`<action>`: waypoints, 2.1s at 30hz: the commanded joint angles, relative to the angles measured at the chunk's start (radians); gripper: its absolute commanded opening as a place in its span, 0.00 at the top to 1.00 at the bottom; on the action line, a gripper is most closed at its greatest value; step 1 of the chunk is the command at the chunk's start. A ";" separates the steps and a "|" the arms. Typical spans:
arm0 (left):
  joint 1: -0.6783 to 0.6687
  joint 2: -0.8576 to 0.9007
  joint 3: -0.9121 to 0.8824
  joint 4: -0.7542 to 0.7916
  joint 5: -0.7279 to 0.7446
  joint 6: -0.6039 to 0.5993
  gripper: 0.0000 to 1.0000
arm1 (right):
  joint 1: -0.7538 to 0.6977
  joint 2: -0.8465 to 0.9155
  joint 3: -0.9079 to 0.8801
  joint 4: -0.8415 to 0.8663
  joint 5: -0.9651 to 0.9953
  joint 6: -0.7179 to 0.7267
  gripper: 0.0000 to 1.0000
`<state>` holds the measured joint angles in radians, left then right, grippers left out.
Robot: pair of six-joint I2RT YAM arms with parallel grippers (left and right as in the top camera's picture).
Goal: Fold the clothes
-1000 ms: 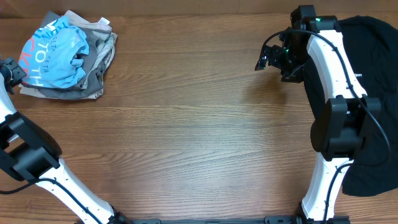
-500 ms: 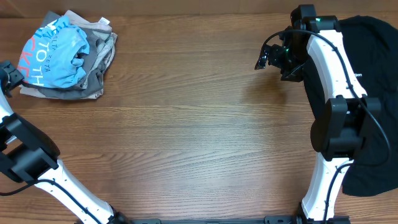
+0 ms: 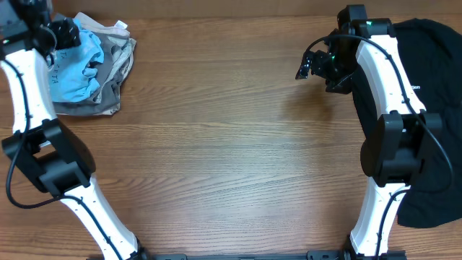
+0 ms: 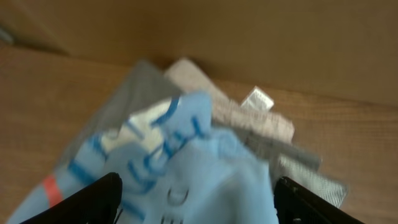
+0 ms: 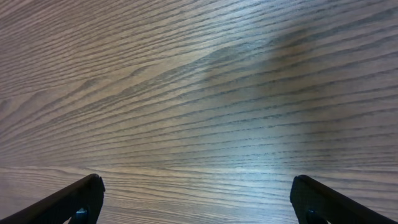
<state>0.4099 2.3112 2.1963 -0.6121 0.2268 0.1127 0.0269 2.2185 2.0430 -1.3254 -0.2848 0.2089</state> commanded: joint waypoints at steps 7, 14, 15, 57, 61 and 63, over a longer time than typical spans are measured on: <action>-0.072 0.203 -0.014 0.003 -0.210 -0.029 0.18 | 0.005 -0.032 0.023 0.015 -0.005 0.001 0.00; -0.087 0.308 -0.013 0.015 -0.199 -0.061 0.08 | 0.005 -0.032 0.023 0.016 -0.005 0.002 0.00; -0.090 0.301 -0.008 0.016 -0.196 -0.061 0.05 | 0.005 -0.032 0.023 0.019 -0.005 0.002 0.00; -0.096 -0.328 0.209 -0.438 -0.103 -0.075 0.00 | 0.069 -0.416 0.877 -0.364 -0.153 0.031 0.00; -0.096 -0.328 0.209 -0.439 -0.103 -0.075 0.00 | 0.064 -0.423 0.877 -0.368 -0.122 0.028 0.00; -0.096 -0.328 0.209 -0.439 -0.103 -0.075 0.00 | 0.063 -0.423 0.877 -0.368 -0.099 0.024 0.00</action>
<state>0.3202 1.9862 2.4073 -1.0492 0.1192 0.0540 0.0937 1.7828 2.9166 -1.6947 -0.4026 0.2352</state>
